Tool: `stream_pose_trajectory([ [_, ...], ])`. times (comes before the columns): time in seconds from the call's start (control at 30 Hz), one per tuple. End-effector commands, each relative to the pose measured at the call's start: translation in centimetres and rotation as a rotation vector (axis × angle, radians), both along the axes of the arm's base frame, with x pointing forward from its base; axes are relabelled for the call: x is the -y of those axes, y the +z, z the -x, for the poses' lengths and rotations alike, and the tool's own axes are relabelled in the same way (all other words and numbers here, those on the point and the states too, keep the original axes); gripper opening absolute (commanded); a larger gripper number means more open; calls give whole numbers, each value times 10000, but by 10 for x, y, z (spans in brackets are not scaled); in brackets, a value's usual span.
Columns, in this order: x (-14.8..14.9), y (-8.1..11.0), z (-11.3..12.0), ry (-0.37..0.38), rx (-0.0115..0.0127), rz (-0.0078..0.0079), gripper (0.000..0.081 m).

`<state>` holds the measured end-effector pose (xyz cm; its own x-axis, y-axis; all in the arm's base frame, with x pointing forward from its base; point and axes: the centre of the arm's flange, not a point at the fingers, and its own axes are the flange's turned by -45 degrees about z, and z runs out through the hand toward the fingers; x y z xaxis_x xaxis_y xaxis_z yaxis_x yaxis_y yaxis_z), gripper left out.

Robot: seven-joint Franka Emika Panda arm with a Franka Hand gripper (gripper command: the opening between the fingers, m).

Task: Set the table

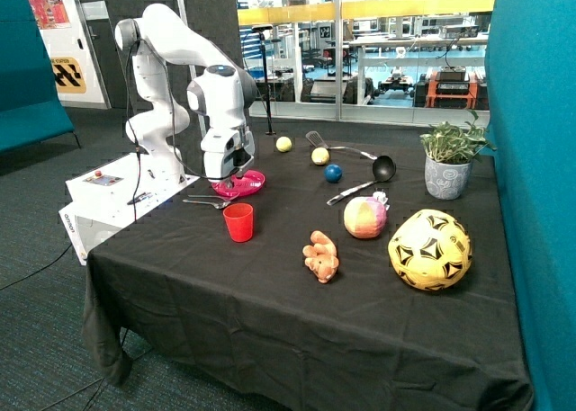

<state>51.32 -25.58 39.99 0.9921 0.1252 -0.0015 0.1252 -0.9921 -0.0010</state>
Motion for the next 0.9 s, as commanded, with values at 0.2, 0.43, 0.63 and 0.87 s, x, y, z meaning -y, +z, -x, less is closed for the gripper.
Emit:
stream_pose_trajectory([
  [0.2, 19, -10, -17, -238, 16, 8, 434],
  [0.43, 18, -17, -20, -328, 16, 8, 427],
  [0.63, 17, -25, -24, -324, 16, 8, 425],
  [0.87, 15, -34, -30, -211, 16, 8, 416],
])
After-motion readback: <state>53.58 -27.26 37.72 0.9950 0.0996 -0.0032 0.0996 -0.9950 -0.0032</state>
